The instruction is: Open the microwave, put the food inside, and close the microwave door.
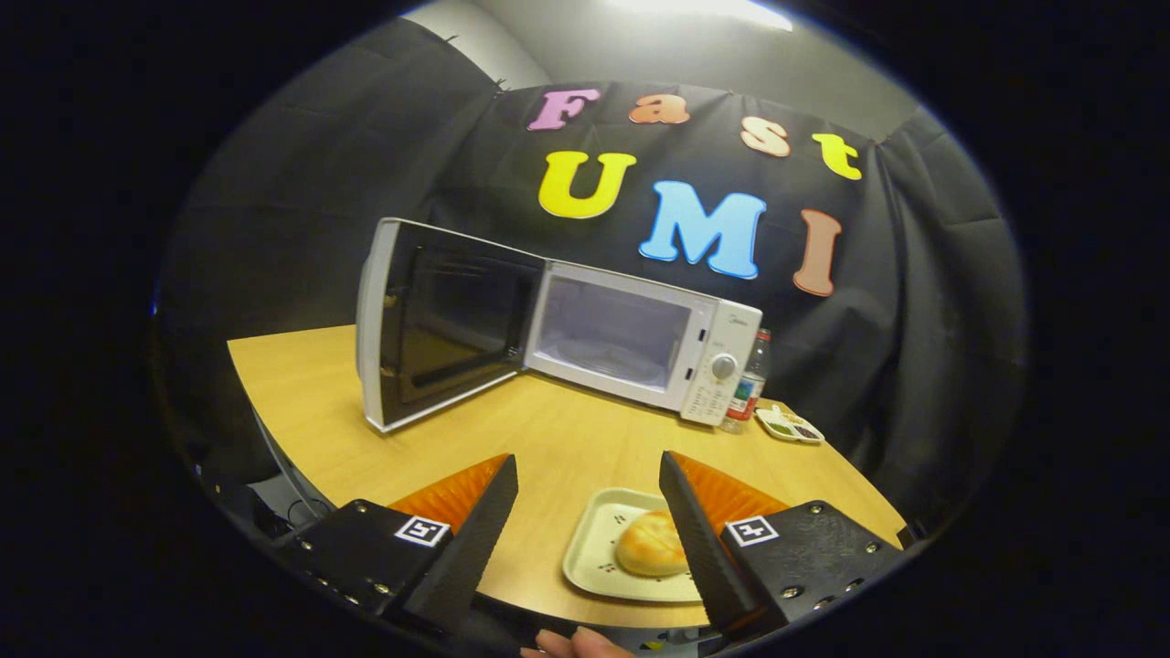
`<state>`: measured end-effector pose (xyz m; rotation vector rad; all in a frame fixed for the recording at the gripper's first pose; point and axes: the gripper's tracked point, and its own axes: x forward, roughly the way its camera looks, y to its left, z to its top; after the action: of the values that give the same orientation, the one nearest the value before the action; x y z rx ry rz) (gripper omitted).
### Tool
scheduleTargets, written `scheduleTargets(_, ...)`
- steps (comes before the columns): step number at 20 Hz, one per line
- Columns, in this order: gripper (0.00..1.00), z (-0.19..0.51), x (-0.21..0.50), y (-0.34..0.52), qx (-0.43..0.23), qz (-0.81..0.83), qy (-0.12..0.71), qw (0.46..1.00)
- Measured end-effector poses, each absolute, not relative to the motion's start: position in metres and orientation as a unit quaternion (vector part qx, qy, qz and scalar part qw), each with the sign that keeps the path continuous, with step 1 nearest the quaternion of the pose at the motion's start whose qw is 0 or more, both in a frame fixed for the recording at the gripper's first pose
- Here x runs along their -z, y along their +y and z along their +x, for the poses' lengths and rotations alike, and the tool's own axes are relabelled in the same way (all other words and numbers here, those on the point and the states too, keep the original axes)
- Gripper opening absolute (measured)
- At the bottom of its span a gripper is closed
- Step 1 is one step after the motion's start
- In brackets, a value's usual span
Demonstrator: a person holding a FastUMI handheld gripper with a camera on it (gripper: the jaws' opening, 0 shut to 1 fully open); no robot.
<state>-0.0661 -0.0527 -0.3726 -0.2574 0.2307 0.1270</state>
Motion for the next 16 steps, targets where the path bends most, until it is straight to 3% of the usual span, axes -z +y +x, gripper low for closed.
scheduleTargets(7, 0.95, -0.056, 0.429, -0.108, -0.032, -0.086, 0.155, 0.984)
scheduleTargets(16, 0.95, -0.041, 0.462, -0.108, -0.039, -0.003, 0.21, 0.977)
